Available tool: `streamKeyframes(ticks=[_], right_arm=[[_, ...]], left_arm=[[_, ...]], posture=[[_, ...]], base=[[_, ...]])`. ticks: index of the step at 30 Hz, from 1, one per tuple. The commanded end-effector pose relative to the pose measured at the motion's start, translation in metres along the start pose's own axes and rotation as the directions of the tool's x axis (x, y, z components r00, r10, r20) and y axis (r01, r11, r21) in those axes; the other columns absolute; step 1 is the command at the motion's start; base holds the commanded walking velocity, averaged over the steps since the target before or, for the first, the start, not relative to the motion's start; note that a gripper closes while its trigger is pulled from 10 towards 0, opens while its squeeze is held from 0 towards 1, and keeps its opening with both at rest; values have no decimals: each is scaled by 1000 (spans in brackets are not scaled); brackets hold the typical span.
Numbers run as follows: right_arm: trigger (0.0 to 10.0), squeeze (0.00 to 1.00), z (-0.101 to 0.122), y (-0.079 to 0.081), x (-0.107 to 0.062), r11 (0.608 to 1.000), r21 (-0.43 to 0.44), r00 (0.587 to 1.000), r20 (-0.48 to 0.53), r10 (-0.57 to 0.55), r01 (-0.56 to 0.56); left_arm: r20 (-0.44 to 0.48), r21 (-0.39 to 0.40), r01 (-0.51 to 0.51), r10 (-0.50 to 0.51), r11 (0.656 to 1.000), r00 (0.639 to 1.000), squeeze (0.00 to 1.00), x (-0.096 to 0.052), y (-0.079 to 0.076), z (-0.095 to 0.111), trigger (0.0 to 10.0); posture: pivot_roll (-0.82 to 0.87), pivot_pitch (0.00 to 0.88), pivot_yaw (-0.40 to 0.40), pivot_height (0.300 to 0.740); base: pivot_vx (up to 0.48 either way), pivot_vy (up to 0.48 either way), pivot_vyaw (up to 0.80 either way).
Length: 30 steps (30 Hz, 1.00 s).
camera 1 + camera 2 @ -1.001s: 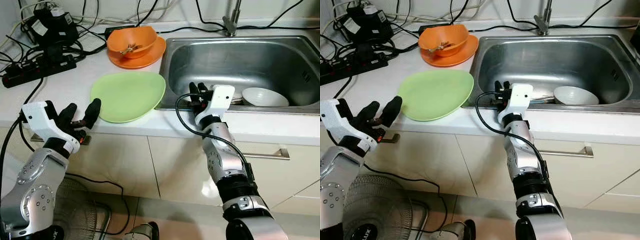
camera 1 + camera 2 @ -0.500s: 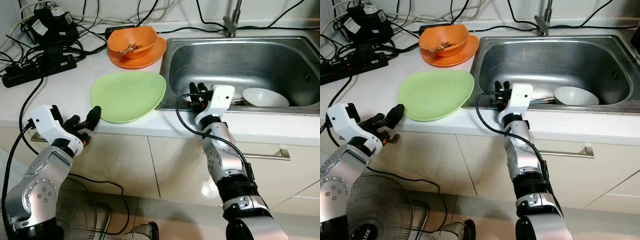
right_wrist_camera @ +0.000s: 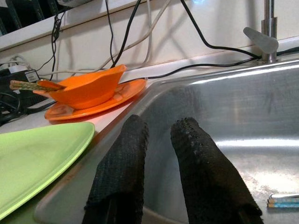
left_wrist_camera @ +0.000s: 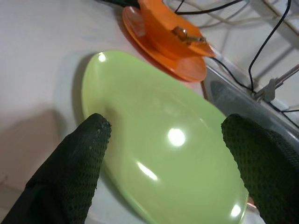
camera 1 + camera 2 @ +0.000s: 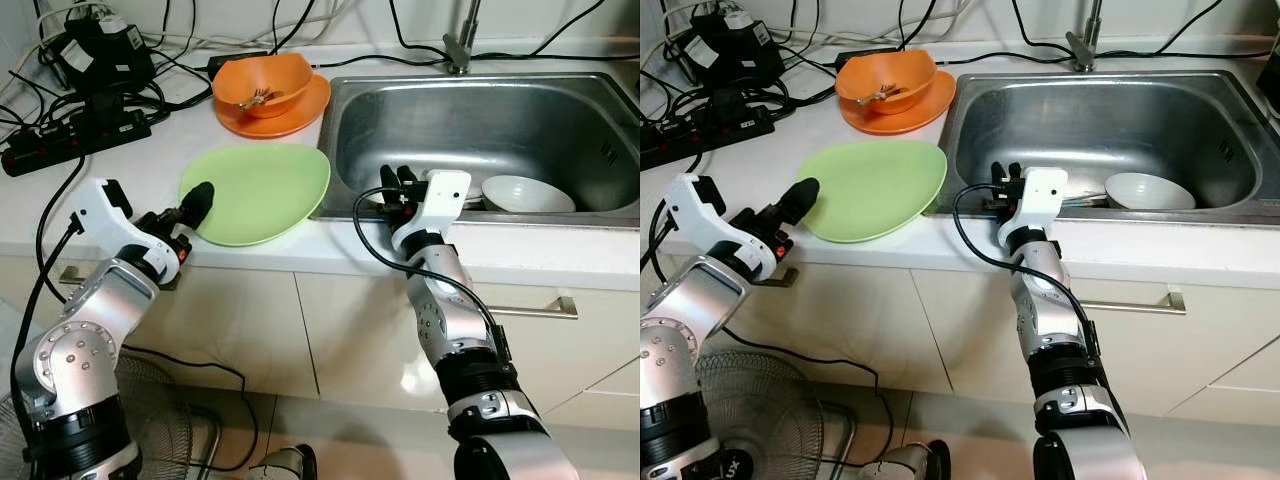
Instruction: Kitchen organization
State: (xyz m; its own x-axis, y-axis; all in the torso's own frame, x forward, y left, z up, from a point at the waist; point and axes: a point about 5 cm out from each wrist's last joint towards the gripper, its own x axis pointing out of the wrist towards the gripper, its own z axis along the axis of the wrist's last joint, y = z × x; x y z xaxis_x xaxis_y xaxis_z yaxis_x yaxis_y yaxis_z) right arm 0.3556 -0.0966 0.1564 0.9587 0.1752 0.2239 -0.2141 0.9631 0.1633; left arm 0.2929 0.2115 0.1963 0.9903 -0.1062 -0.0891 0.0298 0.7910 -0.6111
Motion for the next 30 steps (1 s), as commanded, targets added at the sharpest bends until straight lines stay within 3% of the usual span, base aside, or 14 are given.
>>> streamKeyframes(ticks=[1,3,9,16,30], right_arm=[[10000,0,2,6,4,1000,3,1000,-1,26,-26],[10000,0,3,7,5,1000,5,1000,-1,27,-27],[10000,0,2,7,5,1000,5,1000,-2,30,-30],[10000,0,3,6,6,1000,2,1000,3,28,-28],[10000,0,4,5,6,1000,1,1000,4,23,-23]], left_arm=[[28,12,-10,10,1000,1000,0,-4,0,10,10000],[25,43,-46,45,998,999,0,-5,6,11,10000],[4,23,-123,123,992,992,0,-7,19,8,10000],[-24,-2,-117,117,993,993,0,-3,16,3,10000],[-49,-169,-98,91,981,995,0,6,5,-3,10000]], posture=[[235,60,122,740],[237,59,121,740],[235,53,123,740],[228,45,125,740],[224,51,126,740]], base=[[0,0,0],[0,0,0],[0,0,0],[0,0,0],[0,0,0]])
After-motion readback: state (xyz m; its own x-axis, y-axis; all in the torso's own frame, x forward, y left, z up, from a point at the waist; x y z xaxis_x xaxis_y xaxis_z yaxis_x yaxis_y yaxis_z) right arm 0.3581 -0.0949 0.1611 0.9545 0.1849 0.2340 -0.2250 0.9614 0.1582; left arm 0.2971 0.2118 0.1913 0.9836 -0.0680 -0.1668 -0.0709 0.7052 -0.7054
